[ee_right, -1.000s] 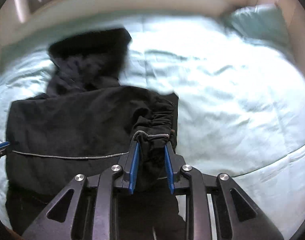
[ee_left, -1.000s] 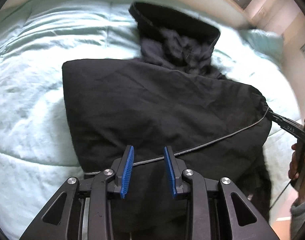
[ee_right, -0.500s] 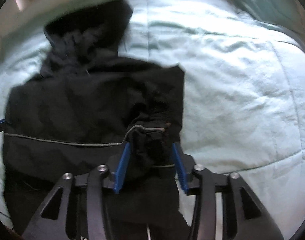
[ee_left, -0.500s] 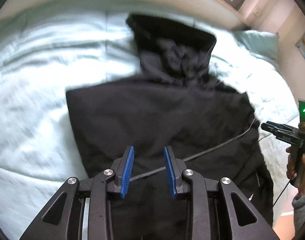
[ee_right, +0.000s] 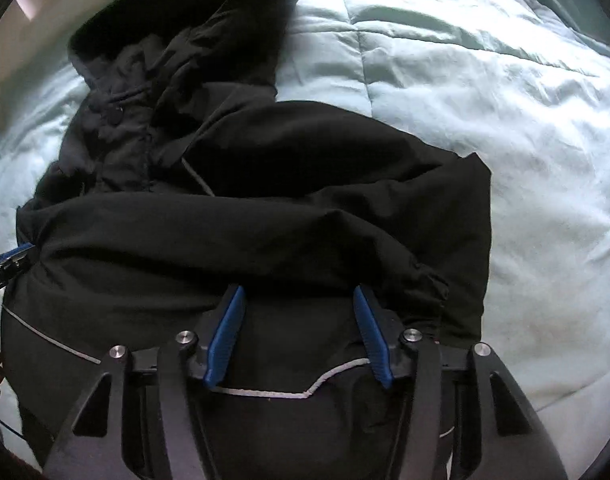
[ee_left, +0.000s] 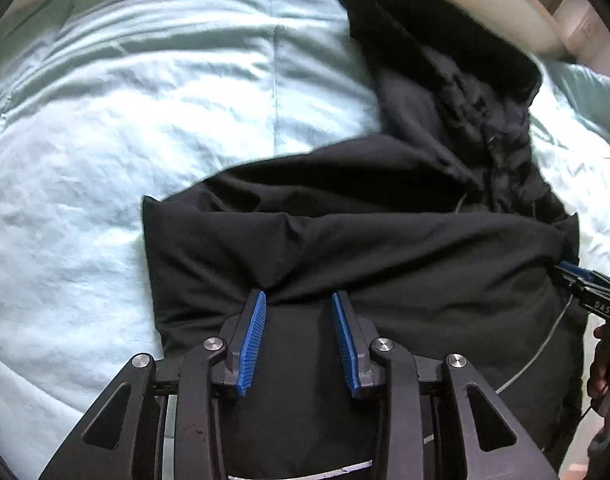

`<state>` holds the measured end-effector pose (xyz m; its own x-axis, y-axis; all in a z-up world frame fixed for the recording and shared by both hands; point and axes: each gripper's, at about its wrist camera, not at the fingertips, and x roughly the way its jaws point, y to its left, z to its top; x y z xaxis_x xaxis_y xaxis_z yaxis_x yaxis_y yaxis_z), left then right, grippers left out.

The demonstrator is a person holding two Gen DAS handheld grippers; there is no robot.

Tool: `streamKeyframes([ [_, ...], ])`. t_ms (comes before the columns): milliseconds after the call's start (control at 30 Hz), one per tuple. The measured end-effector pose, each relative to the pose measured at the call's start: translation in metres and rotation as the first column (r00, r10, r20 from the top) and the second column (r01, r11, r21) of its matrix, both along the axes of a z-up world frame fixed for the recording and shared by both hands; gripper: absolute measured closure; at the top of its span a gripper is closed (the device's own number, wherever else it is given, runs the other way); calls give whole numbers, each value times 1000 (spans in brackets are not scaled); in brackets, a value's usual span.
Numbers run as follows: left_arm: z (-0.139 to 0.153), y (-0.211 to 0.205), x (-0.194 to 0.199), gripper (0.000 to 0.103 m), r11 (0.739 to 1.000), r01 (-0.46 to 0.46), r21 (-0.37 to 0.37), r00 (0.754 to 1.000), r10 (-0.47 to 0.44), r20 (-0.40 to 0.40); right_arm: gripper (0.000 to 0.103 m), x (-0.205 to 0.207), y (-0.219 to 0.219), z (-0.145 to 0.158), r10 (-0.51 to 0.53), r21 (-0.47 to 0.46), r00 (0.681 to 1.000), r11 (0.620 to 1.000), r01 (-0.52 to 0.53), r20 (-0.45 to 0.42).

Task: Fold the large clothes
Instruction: 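Move both grippers toward the jacket's hood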

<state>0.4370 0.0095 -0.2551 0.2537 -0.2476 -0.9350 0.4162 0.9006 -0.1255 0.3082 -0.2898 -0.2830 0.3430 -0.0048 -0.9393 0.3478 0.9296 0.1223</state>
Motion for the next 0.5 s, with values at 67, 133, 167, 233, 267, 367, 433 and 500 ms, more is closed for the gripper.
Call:
streamKeyframes([
  [67,17,7,-9,67,1000,10,-23,1000,-9,27,50,-10,2,15,8,-8,1000,1000,-8,16],
  [133,37,14,-26,67,996,39,-81,998,-35,45,50,-25,7,38,19,-3,998,1000,-19,53],
  [167,46,17,-35,67,992,57,-110,997,-51,56,49,-37,12,51,35,-5,996,999,-34,80],
  [233,65,23,-59,66,982,108,-156,991,-94,94,48,-55,21,66,56,-21,993,998,-54,108],
  [267,69,24,-72,66,977,136,-164,987,-119,108,48,-65,28,69,72,-26,991,997,-69,112],
  [367,57,21,-96,66,976,180,-120,981,-170,89,48,-74,42,48,97,-46,994,994,-95,44],
  [433,26,19,-101,66,982,182,-52,983,-180,41,48,-81,43,22,88,-52,996,995,-89,-24],
  [500,8,13,-100,66,982,185,-29,983,-185,19,48,-90,37,2,57,16,997,998,-56,-51],
])
